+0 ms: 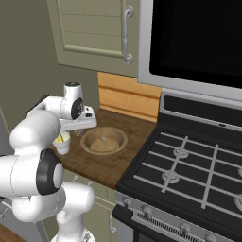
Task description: Grab a lemon wedge from the fridge and one ice cube from the ice bowl, and put them in the glass of lemonade.
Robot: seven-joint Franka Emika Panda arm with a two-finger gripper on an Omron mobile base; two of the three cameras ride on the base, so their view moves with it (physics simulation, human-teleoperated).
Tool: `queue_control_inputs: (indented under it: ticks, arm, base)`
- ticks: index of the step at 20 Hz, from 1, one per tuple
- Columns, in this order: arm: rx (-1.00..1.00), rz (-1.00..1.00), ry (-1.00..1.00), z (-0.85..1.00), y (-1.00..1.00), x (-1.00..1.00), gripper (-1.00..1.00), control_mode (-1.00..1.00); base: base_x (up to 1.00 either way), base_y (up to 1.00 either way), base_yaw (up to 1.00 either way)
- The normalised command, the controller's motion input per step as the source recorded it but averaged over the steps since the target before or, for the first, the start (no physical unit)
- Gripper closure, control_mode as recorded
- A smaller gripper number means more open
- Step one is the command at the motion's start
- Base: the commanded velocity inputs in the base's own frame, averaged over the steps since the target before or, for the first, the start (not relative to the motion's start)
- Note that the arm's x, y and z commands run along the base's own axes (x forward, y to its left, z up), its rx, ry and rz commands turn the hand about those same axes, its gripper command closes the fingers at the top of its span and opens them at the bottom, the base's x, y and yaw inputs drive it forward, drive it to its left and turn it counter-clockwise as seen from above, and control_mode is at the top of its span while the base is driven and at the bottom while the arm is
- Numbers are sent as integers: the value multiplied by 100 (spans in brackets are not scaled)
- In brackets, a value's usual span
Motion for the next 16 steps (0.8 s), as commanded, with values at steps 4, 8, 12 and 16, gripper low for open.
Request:
queue_control_inputs:
  ticks: [4, 8, 12, 16]
  arm:
    - [1, 24, 0, 11, 69, 2, 100, -100]
    - [0, 0, -4, 8, 52, 0, 100, -100]
    - [0, 0, -6, 0, 40, 3, 100, -100]
    - [0, 0, 2, -2, 12, 6, 100, -100]
  base:
    - [0, 0, 0]
    - [0, 0, 0]
    - [0, 0, 0]
    - [0, 0, 0]
